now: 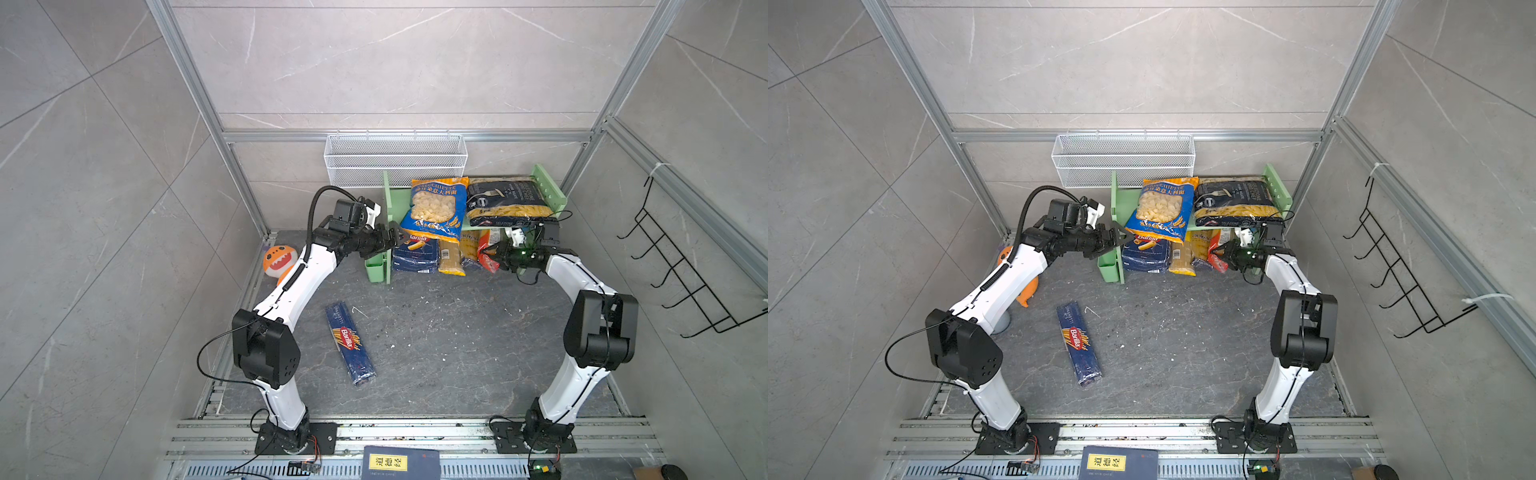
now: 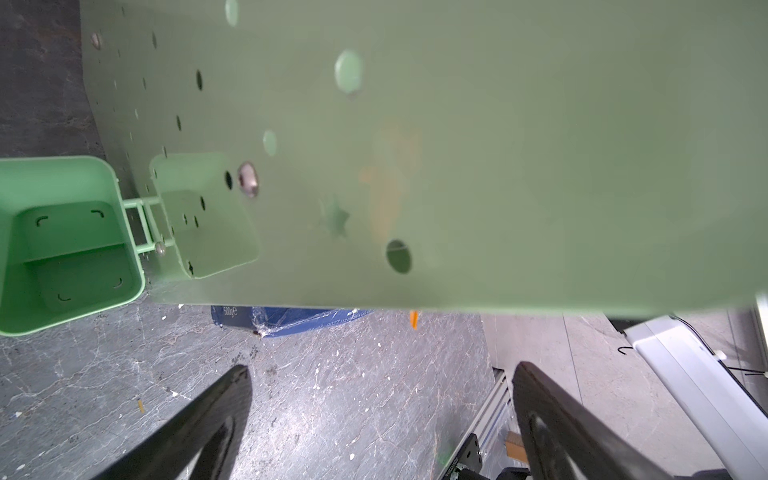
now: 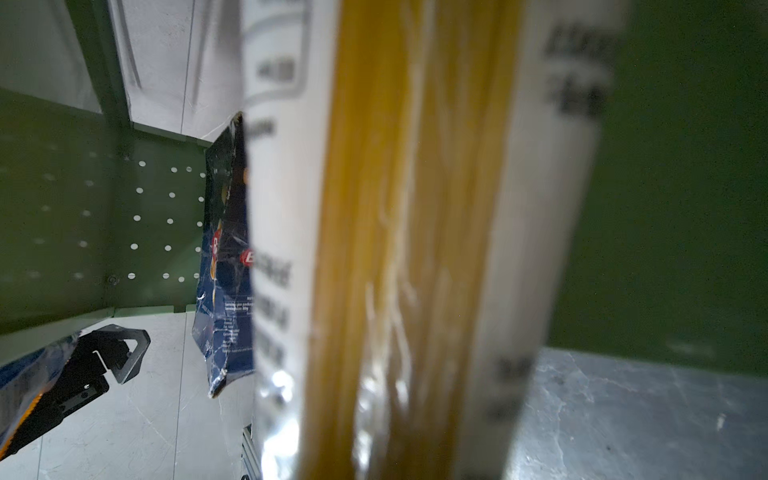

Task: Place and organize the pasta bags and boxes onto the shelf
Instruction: 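Carry the packet to the lower shelf while the left gripper reaches to the shelf edge, then push the packet in beside the Ankara packet with the right gripper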

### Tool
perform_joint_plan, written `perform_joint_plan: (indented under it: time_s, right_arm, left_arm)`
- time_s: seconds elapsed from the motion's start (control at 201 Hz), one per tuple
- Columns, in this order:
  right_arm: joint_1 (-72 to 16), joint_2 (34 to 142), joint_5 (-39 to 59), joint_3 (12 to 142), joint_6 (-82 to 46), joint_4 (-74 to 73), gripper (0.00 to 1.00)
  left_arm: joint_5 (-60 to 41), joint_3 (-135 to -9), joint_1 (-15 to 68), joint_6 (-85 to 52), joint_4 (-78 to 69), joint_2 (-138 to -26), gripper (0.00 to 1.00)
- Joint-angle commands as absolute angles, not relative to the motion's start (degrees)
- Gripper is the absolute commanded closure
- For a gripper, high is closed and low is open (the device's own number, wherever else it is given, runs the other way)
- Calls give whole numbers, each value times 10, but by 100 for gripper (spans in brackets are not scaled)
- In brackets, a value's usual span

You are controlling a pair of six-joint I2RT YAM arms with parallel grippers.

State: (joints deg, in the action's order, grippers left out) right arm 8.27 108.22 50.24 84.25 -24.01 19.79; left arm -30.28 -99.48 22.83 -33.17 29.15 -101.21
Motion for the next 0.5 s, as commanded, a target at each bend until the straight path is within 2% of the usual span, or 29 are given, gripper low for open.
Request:
perform_joint_plan:
  time_s: [0.0, 0.164, 0.344, 0.408, 0.493]
  right_arm:
    - [83, 1095, 545, 901, -214, 135, 84]
    - [83, 1128, 553, 935, -218, 144, 80]
    - [83, 1137, 559, 933, -228, 149, 65]
    - [83, 1131, 559, 921, -224, 154, 55]
    - [83, 1121, 561, 905, -220, 161, 30]
  left_arm:
    - [-307, -1015, 225, -323, 295, -1014, 0]
    - [-300, -1014, 225, -324, 297, -1011, 0]
    - [-294, -1009, 224, -326, 297, -1006, 0]
    - [-293, -1005, 225, -328, 295, -1005, 0]
    - [-295, -1003, 224, -329, 293, -1006, 0]
